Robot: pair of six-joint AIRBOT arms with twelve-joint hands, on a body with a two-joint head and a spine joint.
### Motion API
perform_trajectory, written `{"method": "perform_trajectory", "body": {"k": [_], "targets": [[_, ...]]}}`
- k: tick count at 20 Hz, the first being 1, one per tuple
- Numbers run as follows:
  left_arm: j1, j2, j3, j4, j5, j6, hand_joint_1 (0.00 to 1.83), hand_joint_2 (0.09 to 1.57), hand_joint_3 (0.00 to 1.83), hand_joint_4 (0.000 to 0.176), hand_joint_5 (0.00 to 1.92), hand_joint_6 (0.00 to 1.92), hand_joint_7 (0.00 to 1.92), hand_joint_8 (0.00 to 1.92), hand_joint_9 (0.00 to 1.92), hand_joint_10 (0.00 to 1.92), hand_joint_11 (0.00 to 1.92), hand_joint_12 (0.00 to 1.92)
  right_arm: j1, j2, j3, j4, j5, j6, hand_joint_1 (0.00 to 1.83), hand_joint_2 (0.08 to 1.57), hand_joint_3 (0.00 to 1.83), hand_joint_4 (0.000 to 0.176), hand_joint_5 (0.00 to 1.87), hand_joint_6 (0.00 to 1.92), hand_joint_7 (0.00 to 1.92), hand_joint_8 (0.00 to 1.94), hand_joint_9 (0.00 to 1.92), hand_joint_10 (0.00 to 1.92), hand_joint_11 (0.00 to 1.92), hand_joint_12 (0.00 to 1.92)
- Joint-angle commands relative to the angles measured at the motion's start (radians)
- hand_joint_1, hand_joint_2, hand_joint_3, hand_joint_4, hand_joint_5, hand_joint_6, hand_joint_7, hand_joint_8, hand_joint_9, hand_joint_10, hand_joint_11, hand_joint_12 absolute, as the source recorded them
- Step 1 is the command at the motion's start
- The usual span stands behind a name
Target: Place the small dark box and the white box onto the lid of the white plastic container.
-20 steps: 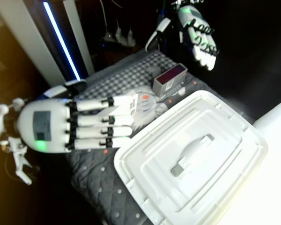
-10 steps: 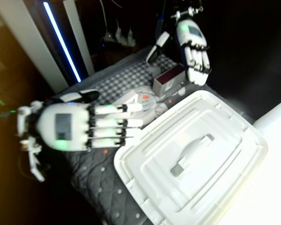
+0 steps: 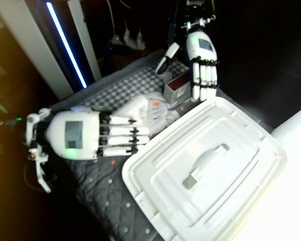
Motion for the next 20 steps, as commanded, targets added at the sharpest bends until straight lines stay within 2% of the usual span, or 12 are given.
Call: {"method": "perform_trajectory", "body": {"k": [1, 3, 5, 7, 9, 10, 11, 13, 15, 17, 19, 20], "targets": [[-0.004, -0.006, 0.005, -0.008, -0.112, -0.005, 1.31, 1.03, 0.00, 0.000, 1.00, 0.55, 1.24, 0.64, 1.24, 0.43, 0.78, 1.40, 0.007, 0.006, 0.002, 0.031, 0.096, 0.002, 1.39, 1.03, 0.00, 0.000, 1.08, 0.77, 1.31, 0.40, 1.00, 1.04, 0.16, 1.58], [-0.001, -0.009, 0.007, -0.008, -0.115, -0.005, 1.28, 1.07, 0.00, 0.000, 0.98, 0.80, 1.15, 0.87, 1.20, 0.65, 0.86, 1.39, 0.007, 0.006, 0.002, 0.031, 0.096, 0.002, 1.39, 1.04, 0.00, 0.000, 1.08, 0.82, 1.30, 0.44, 0.94, 1.07, 0.01, 1.53], [-0.001, -0.010, 0.009, -0.008, -0.116, -0.005, 1.28, 1.08, 0.00, 0.000, 1.00, 0.76, 1.13, 0.95, 1.12, 0.87, 0.81, 1.48, 0.007, 0.006, 0.002, 0.031, 0.096, 0.002, 1.31, 1.02, 0.00, 0.000, 1.16, 0.59, 1.29, 0.57, 1.05, 1.00, 0.59, 1.58], [-0.002, -0.015, 0.013, -0.009, -0.116, -0.006, 1.28, 1.08, 0.00, 0.000, 0.99, 0.75, 1.13, 0.96, 1.13, 0.92, 0.87, 1.52, 0.007, 0.006, 0.002, 0.031, 0.096, 0.002, 1.27, 1.03, 0.00, 0.003, 1.13, 0.72, 1.24, 0.59, 0.99, 0.77, 0.39, 1.54], [-0.013, -0.023, 0.025, -0.010, -0.122, -0.006, 1.28, 1.07, 0.00, 0.000, 0.98, 0.79, 1.15, 0.90, 1.11, 0.83, 0.83, 1.44, 0.007, 0.006, 0.004, 0.032, 0.098, 0.002, 1.39, 1.04, 0.00, 0.000, 1.06, 0.77, 1.27, 0.43, 1.04, 1.07, 0.59, 1.43], [-0.023, -0.027, 0.030, -0.010, -0.127, -0.007, 1.37, 1.06, 0.00, 0.000, 0.96, 0.78, 1.12, 0.81, 1.09, 1.05, 0.81, 1.44, 0.008, 0.006, 0.006, 0.034, 0.104, 0.002, 1.32, 1.02, 0.00, 0.000, 1.18, 0.49, 1.24, 0.73, 1.08, 1.11, 0.71, 1.62], [-0.035, -0.031, 0.035, -0.009, -0.136, -0.007, 1.28, 1.08, 0.00, 0.000, 0.96, 0.87, 1.14, 0.85, 1.04, 0.90, 0.82, 1.39, 0.009, 0.009, 0.008, 0.037, 0.114, 0.003, 1.29, 1.02, 0.00, 0.000, 1.17, 0.57, 1.26, 0.65, 1.07, 0.97, 0.69, 1.56], [-0.062, -0.031, 0.038, -0.003, -0.171, -0.006, 1.38, 1.08, 0.00, 0.000, 0.92, 0.91, 1.06, 0.85, 1.03, 1.09, 0.85, 1.32, 0.041, 0.015, 0.008, 0.039, 0.131, 0.003, 1.30, 1.02, 0.00, 0.000, 1.20, 0.42, 1.22, 0.81, 1.10, 1.10, 0.79, 1.72], [-0.098, -0.022, 0.040, 0.008, -0.190, -0.006, 1.39, 1.07, 0.00, 0.000, 0.95, 0.82, 1.11, 0.82, 1.04, 1.09, 0.78, 1.31, 0.091, 0.021, 0.011, 0.032, 0.133, 0.002, 1.30, 1.03, 0.00, 0.000, 1.25, 0.27, 1.16, 0.95, 1.08, 1.19, 0.79, 1.69], [-0.153, -0.025, 0.061, 0.031, -0.187, -0.006, 1.26, 1.08, 0.00, 0.000, 1.00, 0.79, 1.09, 0.96, 1.00, 0.71, 0.71, 1.28, 0.131, 0.023, 0.024, 0.033, 0.135, -0.008, 1.28, 1.07, 0.01, 0.000, 1.23, 0.26, 1.04, 1.18, 0.92, 1.45, 0.71, 1.89], [-0.217, -0.061, 0.117, 0.052, -0.180, -0.006, 1.28, 1.08, 0.00, 0.000, 0.99, 0.76, 1.12, 0.95, 1.09, 0.69, 0.79, 1.30, 0.176, 0.022, 0.050, 0.041, 0.135, -0.073, 1.25, 1.06, 0.00, 0.010, 1.07, 0.80, 1.13, 0.80, 0.95, 0.86, 0.56, 1.53], [-0.240, -0.080, 0.144, 0.054, -0.174, -0.004, 1.28, 1.08, 0.00, 0.000, 0.97, 0.80, 1.12, 0.95, 1.11, 0.70, 0.82, 1.32, 0.196, 0.020, 0.061, 0.056, 0.134, -0.124, 1.26, 1.05, 0.00, 0.000, 1.14, 0.61, 1.12, 0.91, 1.06, 0.97, 0.81, 1.58]]}}
